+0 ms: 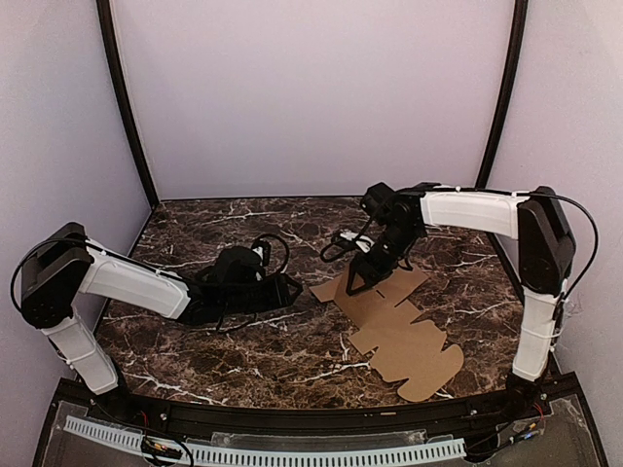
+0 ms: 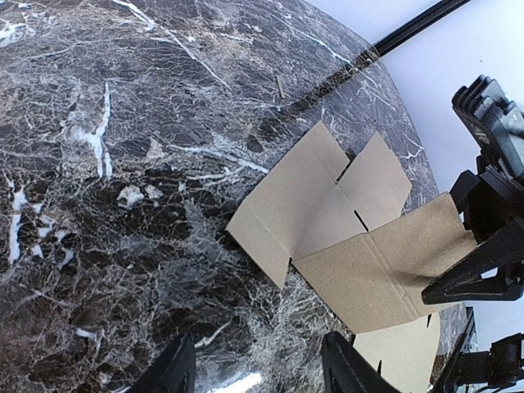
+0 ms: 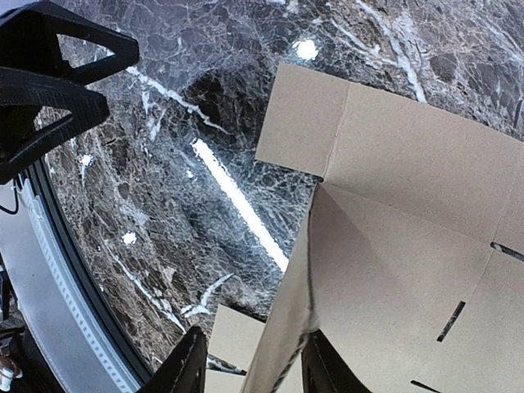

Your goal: Fold the paper box

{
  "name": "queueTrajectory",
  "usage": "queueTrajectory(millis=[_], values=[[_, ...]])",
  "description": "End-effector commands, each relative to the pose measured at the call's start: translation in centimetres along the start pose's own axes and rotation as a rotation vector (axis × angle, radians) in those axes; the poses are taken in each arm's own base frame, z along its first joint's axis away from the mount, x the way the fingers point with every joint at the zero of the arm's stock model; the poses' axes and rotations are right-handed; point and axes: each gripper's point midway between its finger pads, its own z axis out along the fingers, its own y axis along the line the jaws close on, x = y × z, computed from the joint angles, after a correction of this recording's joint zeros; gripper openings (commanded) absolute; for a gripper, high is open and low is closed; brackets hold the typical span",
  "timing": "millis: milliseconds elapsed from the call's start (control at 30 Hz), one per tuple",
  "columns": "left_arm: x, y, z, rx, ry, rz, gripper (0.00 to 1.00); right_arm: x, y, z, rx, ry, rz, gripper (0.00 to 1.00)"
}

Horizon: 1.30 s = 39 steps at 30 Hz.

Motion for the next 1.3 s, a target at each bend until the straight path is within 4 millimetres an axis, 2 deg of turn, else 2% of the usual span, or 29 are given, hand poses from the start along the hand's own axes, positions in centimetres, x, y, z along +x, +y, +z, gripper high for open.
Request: queueTrajectory(millis=[0,67,367,400,500,567,667,933,1100,1200,1267], values=[[0.1,0.1,-0.5,-0.006,-0.001,0.004,0.53,0.3,-0.7,0.9,0.029,0.029,0.024,0.35],[0.1,0.1,-0.6,-0.006,0.0,0.007,0.53,0.4,-0.8,1.0,0.033,0.031,0.026,0.29],[0.1,0.1,-0.6,-0.007,0.002,0.014,0.53,1.0,-1.2,1.4,0.044,0.051,0.039,0.22],[0.1,0.1,-0.6,-0.007,0.002,0.014,0.53,1.1,-1.3,1.6,0.045,0.055,0.042,0.22],[0.1,0.1,-0.6,-0.008,0.002,0.012,0.53,1.5,-1.3,1.8,0.038,0.067,0.05,0.32],[0.1,0.1,-0.6,-0.007,0.002,0.015,0.54,1.5,-1.4,1.8,0.042,0.07,0.051,0.32],[0.1,0.1,-0.6,-0.01,0.002,0.015,0.54,1.7,-1.7,1.9,0.059,0.075,0.053,0.27],[0.2,0.2,-0.6,-0.012,0.004,0.019,0.54,1.9,-2.0,2.0,0.071,0.083,0.053,0.08],[0.3,0.3,-0.7,-0.012,0.005,0.019,0.54,1.8,-1.9,1.7,0.076,0.075,0.051,0.02],[0.3,0.2,-0.7,-0.01,0.005,0.02,0.54,1.7,-1.7,1.4,0.071,0.066,0.05,0.03],[0.2,0.2,-0.6,-0.009,0.005,0.022,0.54,1.5,-1.5,1.1,0.071,0.056,0.046,0.1]])
